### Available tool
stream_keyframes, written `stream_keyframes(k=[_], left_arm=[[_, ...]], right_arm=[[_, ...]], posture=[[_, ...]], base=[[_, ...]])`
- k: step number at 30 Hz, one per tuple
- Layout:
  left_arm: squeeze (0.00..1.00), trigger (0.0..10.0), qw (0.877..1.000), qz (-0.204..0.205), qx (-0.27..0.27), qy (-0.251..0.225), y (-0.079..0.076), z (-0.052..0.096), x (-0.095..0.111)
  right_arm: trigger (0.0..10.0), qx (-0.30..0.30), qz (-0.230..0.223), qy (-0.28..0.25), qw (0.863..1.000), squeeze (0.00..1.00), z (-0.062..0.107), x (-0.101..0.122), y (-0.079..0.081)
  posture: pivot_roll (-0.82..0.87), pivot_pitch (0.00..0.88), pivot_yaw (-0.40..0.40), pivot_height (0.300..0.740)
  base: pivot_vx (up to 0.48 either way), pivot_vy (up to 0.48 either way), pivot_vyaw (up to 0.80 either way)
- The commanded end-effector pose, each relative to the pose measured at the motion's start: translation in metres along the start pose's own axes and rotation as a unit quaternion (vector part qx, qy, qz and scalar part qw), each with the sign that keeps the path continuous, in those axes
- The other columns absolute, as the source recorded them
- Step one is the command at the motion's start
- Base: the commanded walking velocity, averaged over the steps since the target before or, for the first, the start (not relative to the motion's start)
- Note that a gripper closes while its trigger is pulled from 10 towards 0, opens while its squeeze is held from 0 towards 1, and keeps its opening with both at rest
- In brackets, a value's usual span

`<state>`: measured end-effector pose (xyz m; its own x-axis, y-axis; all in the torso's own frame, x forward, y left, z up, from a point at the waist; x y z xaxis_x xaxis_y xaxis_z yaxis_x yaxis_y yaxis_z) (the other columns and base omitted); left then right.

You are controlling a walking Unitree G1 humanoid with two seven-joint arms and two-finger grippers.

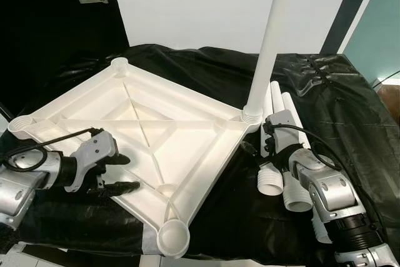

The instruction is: Building children table

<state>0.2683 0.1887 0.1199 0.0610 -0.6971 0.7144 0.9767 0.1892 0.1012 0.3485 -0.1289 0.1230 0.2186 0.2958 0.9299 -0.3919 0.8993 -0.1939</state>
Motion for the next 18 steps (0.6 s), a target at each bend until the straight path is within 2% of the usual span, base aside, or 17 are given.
stream_keyframes(k=[1,3,5,7,8,11,18], left_arm=[[0.0,10.0,1.0,-0.014,0.01,0.018,0.0,-0.005,-0.003],[0.0,10.0,0.998,-0.031,0.033,0.038,0.007,-0.013,-0.005],[0.0,10.0,0.998,-0.031,0.033,0.038,0.007,-0.013,-0.005],[0.0,10.0,0.995,-0.056,0.054,0.063,0.016,-0.017,-0.008],[0.0,10.0,0.995,-0.056,0.054,0.063,0.016,-0.017,-0.008],[0.0,10.0,0.992,-0.075,0.071,0.07,0.025,-0.02,-0.004],[0.0,10.0,0.992,-0.092,0.06,0.065,0.025,-0.026,0.005]], right_arm=[[10.0,0.005,-0.004,-0.006,1.0,0.0,0.001,0.003,0.002],[10.0,0.041,-0.016,-0.034,0.998,0.0,0.005,0.016,0.018],[10.0,0.041,-0.016,-0.034,0.998,0.0,0.005,0.016,0.018],[10.0,0.077,-0.022,-0.05,0.996,0.0,0.01,0.023,0.033],[10.0,0.077,-0.022,-0.05,0.996,0.0,0.01,0.023,0.033],[10.0,0.12,-0.036,-0.076,0.989,0.0,0.02,0.033,0.049],[10.0,0.17,-0.049,-0.1,0.979,0.0,0.034,0.039,0.062]], posture=[[-0.02,0.0,-0.006,0.74],[-0.02,0.0,-0.008,0.74],[-0.02,0.0,-0.008,0.74],[-0.02,0.0,-0.007,0.74],[-0.02,0.0,-0.007,0.74],[-0.02,0.001,-0.003,0.74],[-0.03,0.008,0.013,0.74]], base=[[0.0,0.0,0.0],[0.0,0.0,0.0],[0.0,0.0,0.0],[0.0,0.0,0.0],[0.0,0.0,0.0],[0.0,0.0,0.0],[0.0,0.0,0.0]])
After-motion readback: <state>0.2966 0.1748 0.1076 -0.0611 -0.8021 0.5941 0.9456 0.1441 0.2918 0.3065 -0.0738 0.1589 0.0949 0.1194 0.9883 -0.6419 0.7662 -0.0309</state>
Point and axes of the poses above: a point about 5 cm out from each wrist's last joint towards the gripper, its own z axis pointing back from the gripper into the wrist, its own x axis along the axis of the wrist's last joint, y = z × x, the point moved 5 cm from there along -z, pointing out of the wrist towards the gripper
